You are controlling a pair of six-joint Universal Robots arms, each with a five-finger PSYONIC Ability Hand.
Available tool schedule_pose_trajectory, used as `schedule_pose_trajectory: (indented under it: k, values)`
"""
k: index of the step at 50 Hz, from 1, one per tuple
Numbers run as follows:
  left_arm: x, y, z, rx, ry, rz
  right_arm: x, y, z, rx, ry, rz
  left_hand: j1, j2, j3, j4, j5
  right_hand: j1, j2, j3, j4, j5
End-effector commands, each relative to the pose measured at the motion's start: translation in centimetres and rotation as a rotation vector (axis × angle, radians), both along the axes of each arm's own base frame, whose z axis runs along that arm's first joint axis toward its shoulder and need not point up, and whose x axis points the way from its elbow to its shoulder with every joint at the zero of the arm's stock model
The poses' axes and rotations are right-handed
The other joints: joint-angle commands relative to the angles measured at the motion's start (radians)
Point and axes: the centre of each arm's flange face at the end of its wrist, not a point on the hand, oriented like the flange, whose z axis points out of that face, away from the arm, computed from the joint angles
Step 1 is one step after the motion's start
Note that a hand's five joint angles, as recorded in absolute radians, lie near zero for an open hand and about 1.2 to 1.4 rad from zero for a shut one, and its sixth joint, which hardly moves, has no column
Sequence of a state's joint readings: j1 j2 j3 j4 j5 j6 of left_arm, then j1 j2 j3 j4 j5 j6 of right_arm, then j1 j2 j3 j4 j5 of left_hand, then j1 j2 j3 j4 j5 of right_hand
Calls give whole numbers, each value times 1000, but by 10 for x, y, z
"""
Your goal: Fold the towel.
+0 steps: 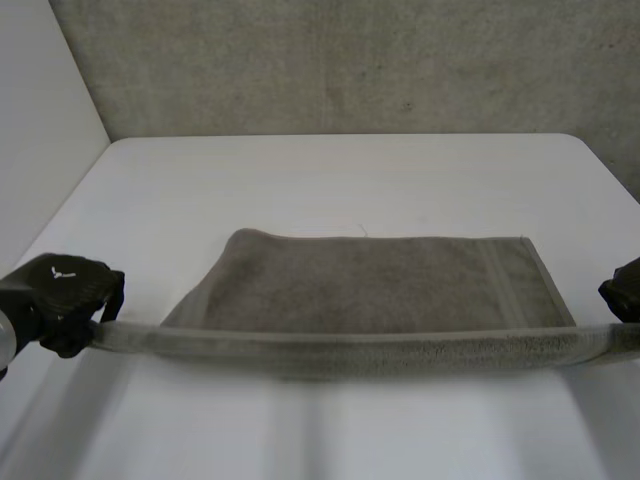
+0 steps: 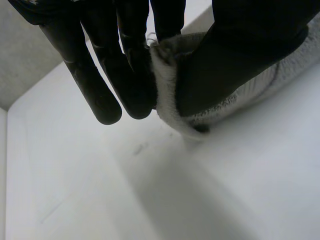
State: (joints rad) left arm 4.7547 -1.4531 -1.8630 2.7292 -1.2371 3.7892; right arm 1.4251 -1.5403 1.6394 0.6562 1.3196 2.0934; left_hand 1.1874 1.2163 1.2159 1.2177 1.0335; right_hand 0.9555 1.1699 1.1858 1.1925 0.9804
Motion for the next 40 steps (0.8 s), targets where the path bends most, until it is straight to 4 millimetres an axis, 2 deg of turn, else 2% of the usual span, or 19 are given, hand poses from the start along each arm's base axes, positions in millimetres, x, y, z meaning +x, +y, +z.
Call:
schedule_pose_trajectory:
  k: [1, 5, 9, 13, 16, 18, 19, 21, 22, 23, 24, 26, 27, 29, 30, 32, 36, 38, 40]
  values:
    - [-4, -27, -1, -83, 34, -30, 7, -14, -9, -29, -79, 29, 209, 180, 180, 179, 188, 441, 226, 210, 204, 241]
    - [-17, -39, -8, -87, 37, -82, 13, -35, -33, 10, -75, 37, 209, 180, 180, 179, 188, 441, 226, 210, 204, 241]
    - [-34, -59, -24, -63, 21, -118, 30, -43, -38, -3, -58, 71, 209, 180, 180, 179, 188, 441, 226, 210, 204, 241]
    - [-50, -90, -26, -104, -22, -100, 54, -64, -32, -98, -46, 75, 209, 180, 180, 179, 188, 441, 226, 210, 204, 241]
    - [-55, -103, -19, -146, -34, -84, 60, -76, -23, -166, -55, 67, 209, 180, 180, 179, 188, 441, 226, 210, 204, 241]
    - [-66, -128, 12, -279, -28, -48, 68, -101, 8, -344, -93, 40, 209, 180, 180, 179, 188, 441, 226, 210, 204, 241]
    - [-66, -128, 12, -280, -28, -48, 68, -101, 8, -345, -93, 40, 209, 180, 180, 179, 188, 441, 226, 210, 204, 241]
    - [-75, -150, 65, -467, 23, 2, 75, -122, 53, -561, -175, 16, 209, 180, 180, 179, 188, 441, 226, 210, 204, 241]
    - [-75, -150, 65, -468, 24, 2, 75, -122, 54, -563, -175, 16, 209, 180, 180, 179, 188, 441, 226, 210, 204, 241]
    - [-77, -157, 96, -567, 65, 22, 77, -129, 79, -676, -228, 6, 209, 180, 180, 179, 188, 441, 226, 210, 204, 241]
    - [-77, -157, 96, -568, 66, 22, 77, -129, 80, -677, -229, 5, 209, 180, 180, 179, 188, 441, 226, 210, 204, 241]
    - [-77, -160, 162, -783, 177, 50, 78, -133, 132, -908, -350, -16, 209, 180, 180, 179, 188, 441, 226, 210, 204, 241]
    - [-77, -160, 163, -784, 178, 50, 78, -133, 132, -909, -350, -16, 209, 180, 180, 179, 188, 441, 226, 210, 204, 241]
    - [-75, -154, 214, -957, 323, 61, 74, -122, 181, -1118, -456, -33, 209, 180, 180, 179, 188, 441, 226, 210, 204, 241]
    - [-75, -153, 214, -957, 324, 61, 74, -122, 181, -1119, -456, -33, 209, 180, 180, 179, 188, 441, 226, 210, 204, 241]
    - [-69, -151, 236, -1029, 446, 70, 70, -112, 200, -1219, -503, -38, 209, 180, 180, 179, 188, 441, 226, 210, 204, 241]
    - [-67, -147, 240, -1032, 513, 65, 69, -111, 190, -1189, -492, -40, 209, 180, 180, 179, 188, 441, 226, 210, 204, 241]
    - [-66, -152, 227, -988, 510, 77, 69, -113, 179, -1151, -484, -44, 209, 180, 180, 179, 188, 441, 226, 210, 204, 241]
    - [-60, -164, 187, -866, 463, 104, 72, -113, 153, -1061, -468, -47, 209, 180, 180, 179, 188, 441, 226, 210, 204, 241]
